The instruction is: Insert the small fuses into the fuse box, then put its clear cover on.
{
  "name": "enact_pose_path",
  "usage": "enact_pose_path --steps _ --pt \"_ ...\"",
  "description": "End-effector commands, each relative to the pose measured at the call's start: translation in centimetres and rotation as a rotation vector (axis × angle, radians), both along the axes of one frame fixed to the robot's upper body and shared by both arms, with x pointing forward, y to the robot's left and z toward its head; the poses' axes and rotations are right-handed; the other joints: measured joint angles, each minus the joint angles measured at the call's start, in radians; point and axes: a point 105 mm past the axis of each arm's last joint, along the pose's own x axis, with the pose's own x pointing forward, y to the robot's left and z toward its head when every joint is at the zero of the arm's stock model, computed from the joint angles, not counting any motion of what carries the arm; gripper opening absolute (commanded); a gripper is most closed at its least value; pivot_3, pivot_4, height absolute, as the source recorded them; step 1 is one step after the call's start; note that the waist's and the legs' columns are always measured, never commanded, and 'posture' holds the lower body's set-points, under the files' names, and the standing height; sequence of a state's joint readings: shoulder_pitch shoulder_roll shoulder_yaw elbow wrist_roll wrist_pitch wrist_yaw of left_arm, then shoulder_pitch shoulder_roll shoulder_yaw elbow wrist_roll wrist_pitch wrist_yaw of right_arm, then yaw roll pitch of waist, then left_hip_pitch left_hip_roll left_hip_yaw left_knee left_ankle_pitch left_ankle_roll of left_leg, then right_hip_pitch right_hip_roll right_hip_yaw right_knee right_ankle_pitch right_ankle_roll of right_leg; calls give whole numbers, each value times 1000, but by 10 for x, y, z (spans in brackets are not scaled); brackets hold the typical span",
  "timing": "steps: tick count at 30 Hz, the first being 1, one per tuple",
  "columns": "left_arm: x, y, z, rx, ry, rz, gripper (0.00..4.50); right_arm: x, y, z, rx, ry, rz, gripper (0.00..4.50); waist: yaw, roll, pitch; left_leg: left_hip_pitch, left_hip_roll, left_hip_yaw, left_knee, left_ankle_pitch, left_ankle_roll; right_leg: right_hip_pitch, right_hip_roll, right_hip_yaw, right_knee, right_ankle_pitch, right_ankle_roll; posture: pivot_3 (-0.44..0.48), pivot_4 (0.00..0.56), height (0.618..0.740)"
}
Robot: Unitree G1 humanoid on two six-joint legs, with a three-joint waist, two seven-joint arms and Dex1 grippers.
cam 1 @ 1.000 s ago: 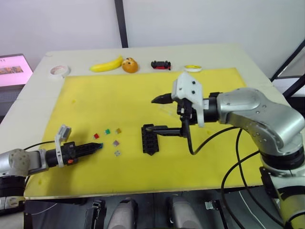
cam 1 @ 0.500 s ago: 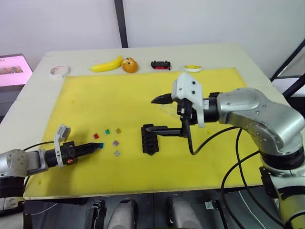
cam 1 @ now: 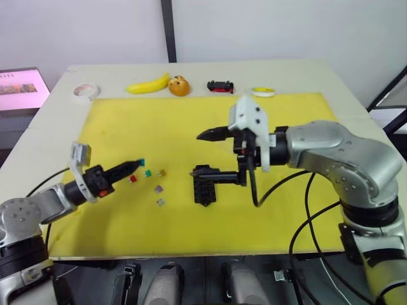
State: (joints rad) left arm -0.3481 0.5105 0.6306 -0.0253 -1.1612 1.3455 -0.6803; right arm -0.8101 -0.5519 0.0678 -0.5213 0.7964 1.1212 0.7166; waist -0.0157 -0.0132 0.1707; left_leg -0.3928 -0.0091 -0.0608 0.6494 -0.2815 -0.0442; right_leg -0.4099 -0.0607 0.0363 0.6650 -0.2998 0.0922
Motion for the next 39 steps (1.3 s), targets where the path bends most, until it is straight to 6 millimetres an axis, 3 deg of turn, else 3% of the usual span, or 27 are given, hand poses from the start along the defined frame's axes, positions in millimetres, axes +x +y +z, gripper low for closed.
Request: enact_pose_path --steps 1,3,9,17,20,22,35,39 --pt "-3 -25 61 -90 -243 -28 51 0 -1 24 239 128 0 4500 3 -1 0 0 0 0 0 0 0 0 0 0 0 0 0 0 150 740" --pt "-5 -37 78 -125 -298 -60 51 1 1 31 336 203 -2 4500 2 -2 -1 0 0 -1 1 0 -1 0 0 -1 1 0 0 0 150 740" --pt "-9 -59 100 -193 -339 -133 51 2 7 37 442 314 -12 4500 -6 -2 -1 0 -1 1 0 1 -1 -1 1 0 1 0 0 0 150 740" --pt "-12 -76 97 -212 -312 -213 51 3 15 42 496 387 -22 4500 -6 -2 -1 0 -1 1 1 1 -1 0 3 -2 1 0 0 0 150 740" --pt "-12 -78 97 -210 -313 -213 0 3 17 43 497 399 -27 3664 -6 -1 -1 0 0 1 1 1 -1 0 4 -2 1 0 0 0 150 740" --pt "-12 -78 98 -210 -314 -214 0 3 18 42 489 400 -31 2754 -6 -1 -1 0 1 1 1 1 -1 0 5 -2 1 0 0 0 150 740" --pt "-15 -78 95 -204 -311 -209 0 4 20 44 491 412 -33 2754 -6 -1 -1 0 1 0 1 1 -1 0 6 -2 1 0 0 0 150 740" --pt "-16 -77 93 -198 -310 -209 0 4 21 44 495 413 -30 1427 -4 -1 -1 0 1 0 1 1 -1 0 7 -2 1 0 0 0 150 740"
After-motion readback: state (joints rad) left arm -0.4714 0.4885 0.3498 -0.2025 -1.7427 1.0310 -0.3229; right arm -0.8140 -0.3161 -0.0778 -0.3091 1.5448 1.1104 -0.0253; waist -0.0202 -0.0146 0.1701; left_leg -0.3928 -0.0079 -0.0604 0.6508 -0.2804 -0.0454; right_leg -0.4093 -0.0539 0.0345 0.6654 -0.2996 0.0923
